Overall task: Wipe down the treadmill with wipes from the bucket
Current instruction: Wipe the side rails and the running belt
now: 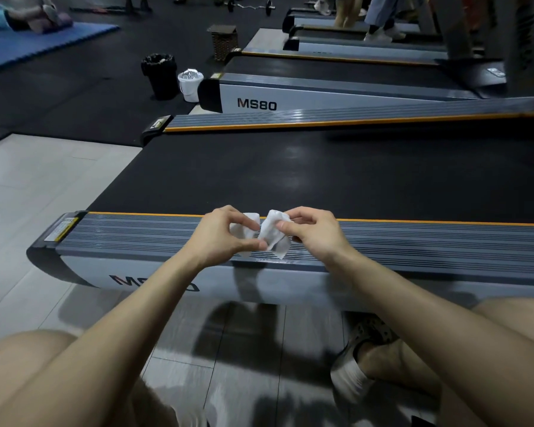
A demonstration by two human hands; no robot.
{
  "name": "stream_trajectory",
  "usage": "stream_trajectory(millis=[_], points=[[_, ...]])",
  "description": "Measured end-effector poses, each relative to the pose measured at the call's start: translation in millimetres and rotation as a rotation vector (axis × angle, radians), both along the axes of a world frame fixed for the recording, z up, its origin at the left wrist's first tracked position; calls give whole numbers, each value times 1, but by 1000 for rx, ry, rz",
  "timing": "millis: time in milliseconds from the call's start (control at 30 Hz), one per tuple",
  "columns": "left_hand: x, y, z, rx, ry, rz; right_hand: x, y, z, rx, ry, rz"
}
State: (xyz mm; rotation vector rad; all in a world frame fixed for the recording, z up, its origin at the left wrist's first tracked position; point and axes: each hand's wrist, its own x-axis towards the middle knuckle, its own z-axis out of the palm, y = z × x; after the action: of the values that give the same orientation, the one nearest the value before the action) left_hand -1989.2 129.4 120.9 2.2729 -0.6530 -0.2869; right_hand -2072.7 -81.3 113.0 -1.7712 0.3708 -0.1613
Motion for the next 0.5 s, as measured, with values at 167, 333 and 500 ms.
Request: stream_trajectory(millis=[167, 333, 500], points=[[-1, -1, -2, -38, 19, -46, 3, 1, -5, -4, -34, -25], [5, 3, -4, -45, -3, -71, 3, 3, -6, 31, -20, -28], [-1, -4, -14, 7, -53, -69, 0, 10, -2, 64, -8, 47]])
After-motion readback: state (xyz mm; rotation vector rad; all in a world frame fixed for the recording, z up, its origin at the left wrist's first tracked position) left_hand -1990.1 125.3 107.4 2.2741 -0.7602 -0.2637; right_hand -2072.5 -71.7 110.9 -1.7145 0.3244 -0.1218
